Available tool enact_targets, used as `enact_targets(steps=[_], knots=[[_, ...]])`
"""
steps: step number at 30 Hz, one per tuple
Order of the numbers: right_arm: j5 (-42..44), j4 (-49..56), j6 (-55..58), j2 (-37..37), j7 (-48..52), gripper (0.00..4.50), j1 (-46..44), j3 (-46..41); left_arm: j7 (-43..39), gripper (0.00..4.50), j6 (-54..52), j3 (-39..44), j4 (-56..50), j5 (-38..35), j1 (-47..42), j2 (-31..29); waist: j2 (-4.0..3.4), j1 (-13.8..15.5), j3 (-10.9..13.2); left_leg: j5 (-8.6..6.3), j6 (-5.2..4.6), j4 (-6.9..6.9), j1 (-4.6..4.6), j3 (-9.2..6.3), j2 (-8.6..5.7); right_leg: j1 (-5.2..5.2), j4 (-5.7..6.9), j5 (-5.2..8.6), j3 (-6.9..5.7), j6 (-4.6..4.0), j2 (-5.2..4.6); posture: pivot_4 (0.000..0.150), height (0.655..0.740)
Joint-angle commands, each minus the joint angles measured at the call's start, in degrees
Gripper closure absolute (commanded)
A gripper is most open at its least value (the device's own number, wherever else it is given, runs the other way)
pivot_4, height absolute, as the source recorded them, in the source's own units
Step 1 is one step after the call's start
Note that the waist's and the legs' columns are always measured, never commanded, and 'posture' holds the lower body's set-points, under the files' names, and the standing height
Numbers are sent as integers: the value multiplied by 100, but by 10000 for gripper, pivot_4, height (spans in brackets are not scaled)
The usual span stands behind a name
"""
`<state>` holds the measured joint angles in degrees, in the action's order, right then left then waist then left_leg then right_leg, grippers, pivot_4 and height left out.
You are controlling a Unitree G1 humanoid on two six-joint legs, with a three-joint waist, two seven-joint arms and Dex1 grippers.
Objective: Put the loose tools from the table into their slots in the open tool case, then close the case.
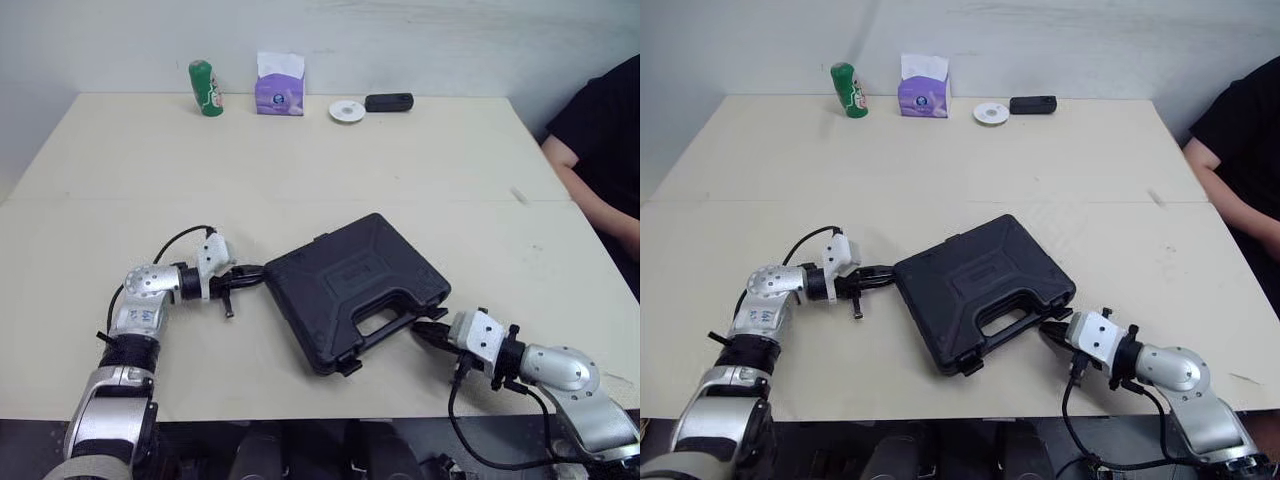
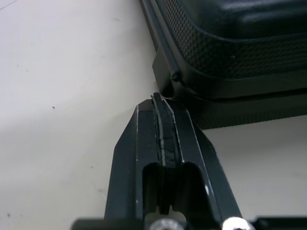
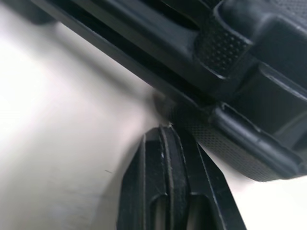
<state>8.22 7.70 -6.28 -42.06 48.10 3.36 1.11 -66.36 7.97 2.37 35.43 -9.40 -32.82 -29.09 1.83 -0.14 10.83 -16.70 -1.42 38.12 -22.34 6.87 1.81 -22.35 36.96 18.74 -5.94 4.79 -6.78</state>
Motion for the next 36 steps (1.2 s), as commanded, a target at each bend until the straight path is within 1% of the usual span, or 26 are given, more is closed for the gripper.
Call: enact_targets(steps=[1,6,11,14,16,19,23,26,29,33,34,36], knots=[[-238,-257,31,136,-329,44361,-147,-92,332,45000,-122,100,-710,-207,240,105,0,0,-1,0,0,0,0,-1,0,0,0,0,1,0,-1,1500,7400],[-368,-204,73,212,-593,44361,-74,-167,492,45000,-480,227,-1290,-386,629,-4,-1,1,-1,0,1,-1,2,-3,0,3,-1,0,8,0,-4,1500,7400],[-367,8,224,231,-980,44361,365,-495,438,45000,-1045,363,-2135,-789,939,-257,-1,23,-1,-1,3,-6,1,-6,-1,4,-6,0,8,-1,-8,1500,7400],[-136,431,396,277,-1039,44361,765,-697,582,45000,-1410,556,-2327,-1094,688,-306,-2,53,-1,-2,2,-6,0,-16,-6,10,-8,0,0,-1,-17,1500,7400],[14,729,489,378,-1135,44361,1020,-844,704,45000,-1297,603,-2368,-1113,339,-270,-2,79,-1,-2,1,-6,1,-19,-6,14,-8,0,-2,-1,-18,1500,7400],[187,1029,671,594,-1345,44361,1252,-1044,633,45000,-1645,373,-2633,-1262,-116,-135,-2,122,-1,-3,3,-7,0,-22,-5,14,-10,0,-6,-1,-14,1500,7400],[384,1542,1084,915,-1677,44361,1543,-1298,463,45000,-2250,-425,-3184,-1363,-625,339,-7,149,-1,-4,5,-7,-1,-18,-6,16,-11,0,-3,-1,-9,1500,7400],[531,1944,1436,1220,-2007,44361,1668,-1392,481,45000,-2385,-920,-3238,-1187,-939,704,-9,146,-2,-4,4,-6,1,-14,-6,18,-16,0,4,0,3,1500,7400],[519,2233,1691,1416,-2179,44361,1702,-1343,958,45000,-2401,-1200,-2752,-858,-1467,1265,-12,144,0,0,11,-7,-1,-10,0,6,-8,1,10,-2,15,1500,7400],[460,2299,1782,1567,-2322,44361,1606,-1344,1147,45000,-1824,-1771,-1758,-153,-1973,1830,-28,132,-9,0,9,-8,2,-5,-2,4,-9,1,12,-2,22,1500,7400],[454,2317,1805,1581,-2329,44361,1593,-1336,1281,45000,-1945,-1849,-1517,-69,-2099,2027,-29,134,-8,0,8,-8,1,-2,-4,2,-9,1,9,-2,27,1500,7400],[439,2345,1829,1605,-2340,44361,1582,-1294,1308,45000,-2300,-1862,-1311,-173,-2226,2341,-29,145,-8,1,5,-9,-3,1,-4,-4,-10,1,9,-2,30,1500,7400]])
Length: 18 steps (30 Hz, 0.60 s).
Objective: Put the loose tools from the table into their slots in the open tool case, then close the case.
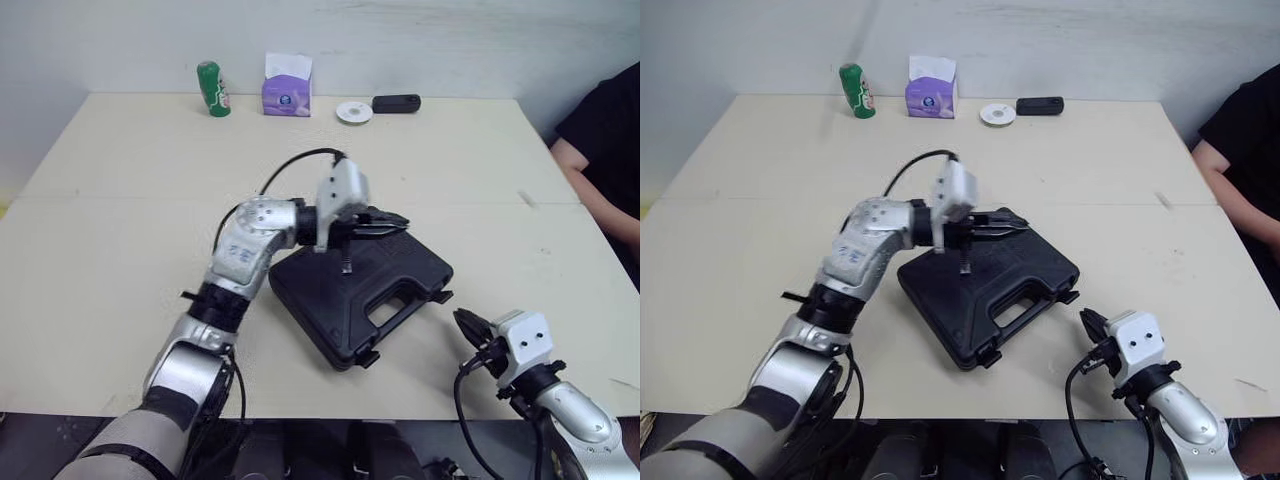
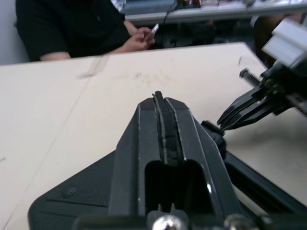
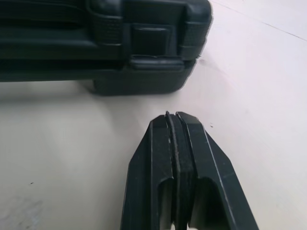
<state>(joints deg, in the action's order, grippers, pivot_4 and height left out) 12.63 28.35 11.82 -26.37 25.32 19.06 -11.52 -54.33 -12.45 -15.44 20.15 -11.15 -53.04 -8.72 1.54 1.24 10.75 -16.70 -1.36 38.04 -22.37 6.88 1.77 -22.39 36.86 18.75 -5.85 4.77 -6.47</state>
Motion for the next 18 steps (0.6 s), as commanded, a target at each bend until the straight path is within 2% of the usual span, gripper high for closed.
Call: enact_targets(steps=[1,7,12,18], knots=[[-10,305,39,49,-68,44361,11,10,46,45000,-308,-224,267,102,-231,377,0,8,1,1,-2,0,-4,-1,0,-3,0,0,0,0,1,1500,7400],[2,356,200,77,-65,44361,-26,189,313,45000,-429,-650,608,698,-194,564,-1,-4,1,1,-3,0,-5,-1,2,-7,2,0,1,-1,-7,1500,7400],[86,412,401,51,11,44361,-81,296,500,45000,-259,-953,1443,1163,66,764,-4,18,-8,-8,-18,0,0,-9,3,6,-7,1,2,-1,-19,1500,7400],[-120,265,349,10,-56,44361,-138,346,527,45000,-140,-1280,1801,1525,90,969,-26,27,-54,-46,-44,0,37,-40,10,75,-50,0,-23,-1,-20,1500,7400]])
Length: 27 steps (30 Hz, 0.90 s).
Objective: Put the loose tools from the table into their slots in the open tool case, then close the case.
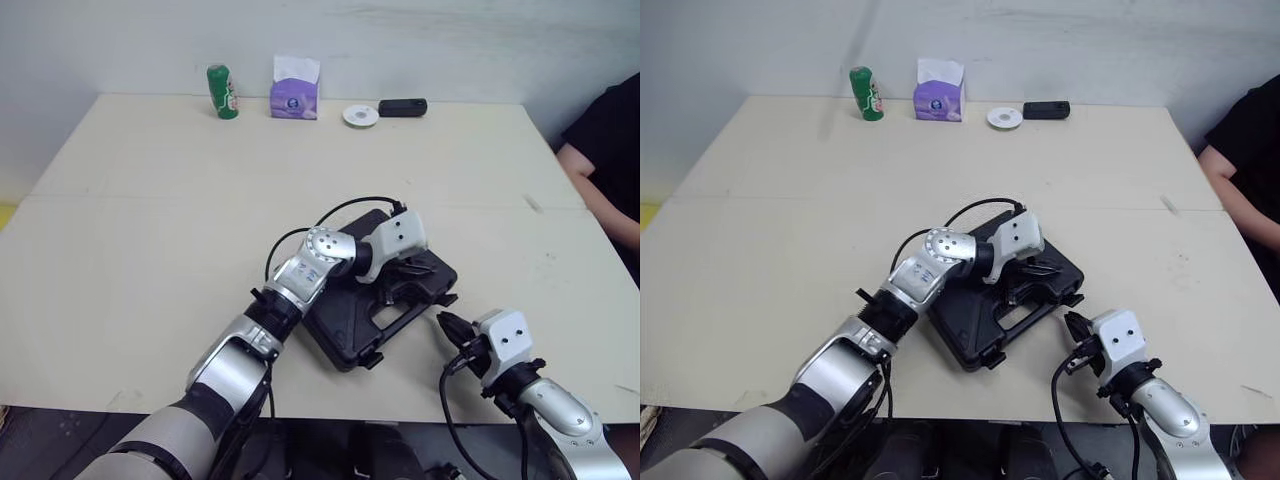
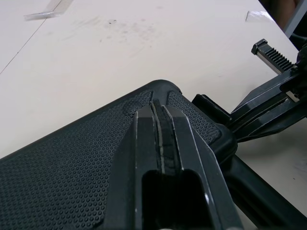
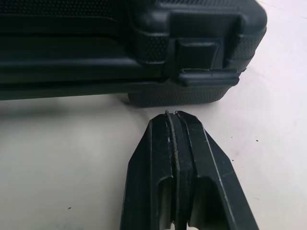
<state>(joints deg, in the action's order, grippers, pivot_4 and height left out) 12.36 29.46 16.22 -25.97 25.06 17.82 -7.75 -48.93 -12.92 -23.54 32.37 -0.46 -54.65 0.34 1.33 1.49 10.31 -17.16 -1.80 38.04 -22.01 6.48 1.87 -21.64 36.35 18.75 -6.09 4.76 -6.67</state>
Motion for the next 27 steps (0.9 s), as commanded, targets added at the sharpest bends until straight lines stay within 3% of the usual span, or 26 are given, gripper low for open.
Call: enact_targets(steps=[1,10,14,27], knots=[[-127,130,-95,-42,-29,44361,-25,-23,-54,45000,-92,-536,630,515,253,80,-10,5,-24,-5,-2,0,2,-7,0,8,-10,0,-6,0,0,1500,7400],[-226,68,103,-86,-28,44361,-135,-59,-197,45000,-242,-1006,1210,1098,646,34,35,-2,-181,-32,-11,0,6,-24,6,40,-50,-2,-20,4,0,1500,7400],[-240,65,95,-78,-36,44361,-182,-80,-263,45000,-262,-995,1164,1164,711,57,34,-6,-234,-65,-5,-17,87,-27,29,122,-88,8,-29,-11,9,1500,7400],[-118,98,140,-180,74,44361,-448,-165,-317,45000,-233,-943,1099,1199,758,-39,22,-12,-269,-65,-3,-51,89,-38,33,121,-118,11,-28,-15,7,1500,7400]])
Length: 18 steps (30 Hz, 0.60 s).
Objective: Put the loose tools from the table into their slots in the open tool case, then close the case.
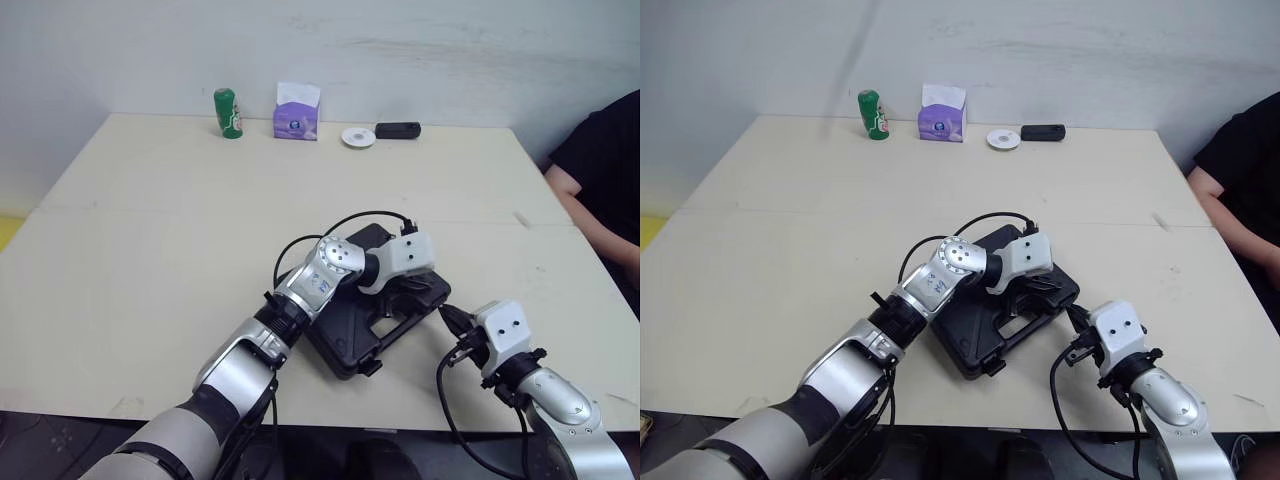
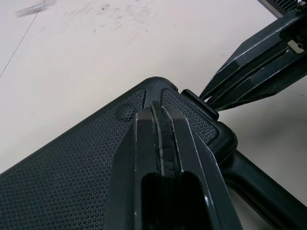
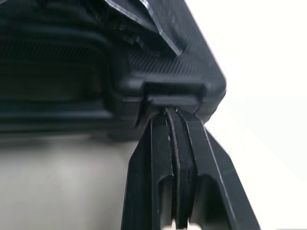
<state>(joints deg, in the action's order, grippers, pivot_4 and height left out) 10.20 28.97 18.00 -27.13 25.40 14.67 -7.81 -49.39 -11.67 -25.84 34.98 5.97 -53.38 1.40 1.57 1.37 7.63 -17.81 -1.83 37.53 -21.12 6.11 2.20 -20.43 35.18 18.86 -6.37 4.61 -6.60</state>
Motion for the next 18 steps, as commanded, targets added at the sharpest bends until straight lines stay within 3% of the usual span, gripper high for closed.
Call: enact_targets(steps=[1,18], knots=[[131,142,-20,-78,72,44361,-142,-184,-283,45000,-341,-720,829,558,628,-146,-1,0,-4,0,0,-4,0,0,0,0,-5,0,0,0,0,1500,7400],[214,-102,30,-121,479,44361,-497,-36,-183,45000,-592,-864,772,739,772,-204,-8,-18,-17,-9,21,-43,1,1,0,-1,-55,2,-1,-6,0,1500,7400]])
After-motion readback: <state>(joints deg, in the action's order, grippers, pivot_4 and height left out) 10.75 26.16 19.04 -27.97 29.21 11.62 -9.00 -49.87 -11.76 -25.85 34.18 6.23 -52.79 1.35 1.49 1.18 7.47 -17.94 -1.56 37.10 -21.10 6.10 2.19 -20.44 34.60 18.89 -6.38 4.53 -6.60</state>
